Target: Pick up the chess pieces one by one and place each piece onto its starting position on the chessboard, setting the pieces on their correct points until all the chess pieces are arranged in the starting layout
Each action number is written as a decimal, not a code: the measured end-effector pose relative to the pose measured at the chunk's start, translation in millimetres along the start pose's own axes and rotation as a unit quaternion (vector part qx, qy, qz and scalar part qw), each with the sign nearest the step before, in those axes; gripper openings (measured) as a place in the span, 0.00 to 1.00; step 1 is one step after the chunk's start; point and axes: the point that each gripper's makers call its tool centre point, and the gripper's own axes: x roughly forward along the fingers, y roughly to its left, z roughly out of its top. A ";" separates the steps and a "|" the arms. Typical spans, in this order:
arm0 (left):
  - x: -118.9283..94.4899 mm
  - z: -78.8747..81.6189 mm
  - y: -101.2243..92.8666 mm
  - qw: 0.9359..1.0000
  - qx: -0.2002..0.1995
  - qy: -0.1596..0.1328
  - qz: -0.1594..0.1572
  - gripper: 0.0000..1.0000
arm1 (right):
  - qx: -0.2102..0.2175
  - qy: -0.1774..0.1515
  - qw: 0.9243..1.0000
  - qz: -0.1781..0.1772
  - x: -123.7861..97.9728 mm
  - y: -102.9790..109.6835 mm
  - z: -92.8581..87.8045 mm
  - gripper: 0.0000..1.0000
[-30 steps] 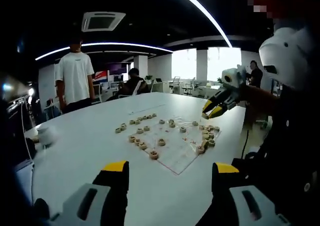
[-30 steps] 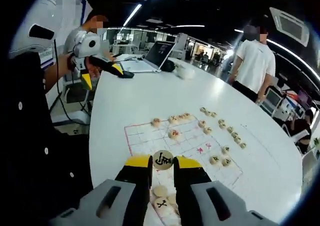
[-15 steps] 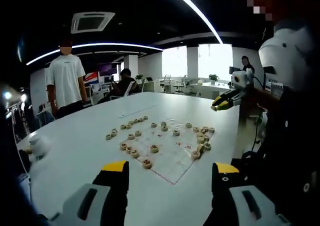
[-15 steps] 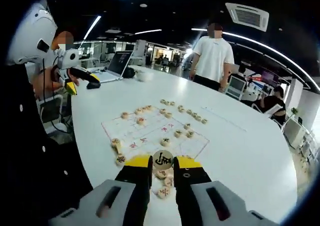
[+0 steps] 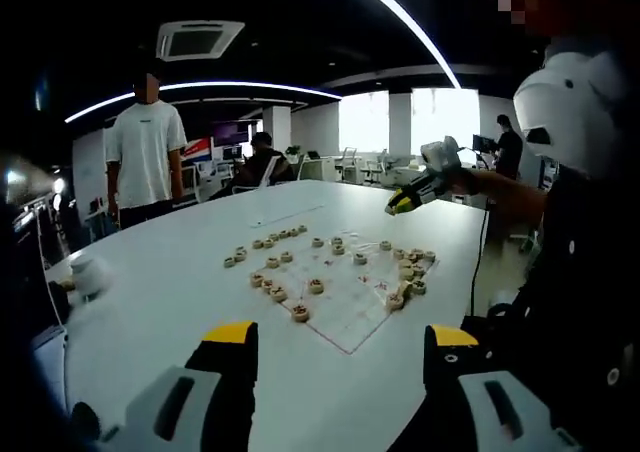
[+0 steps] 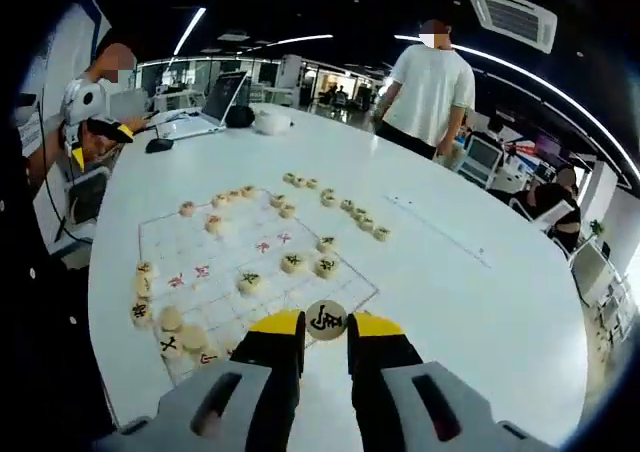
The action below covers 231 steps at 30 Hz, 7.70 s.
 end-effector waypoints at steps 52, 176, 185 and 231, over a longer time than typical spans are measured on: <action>-4.5 -4.5 7.7 1.000 -0.007 -0.006 0.005 0.68 | 0.022 -0.062 0.997 -0.031 -39.6 16.9 -3.5 0.34; 93.2 55.2 1.1 0.984 0.107 0.090 -0.111 0.62 | -0.024 -0.087 0.993 0.070 -86.5 127.9 14.7 0.40; 145.0 49.0 -4.1 0.966 0.137 0.158 -0.155 0.56 | -0.007 -0.093 0.994 0.055 -94.9 124.4 5.4 0.40; 223.4 -20.7 7.5 0.948 0.103 0.278 -0.114 0.20 | 0.044 -0.097 0.994 0.024 -105.5 108.9 -19.2 0.39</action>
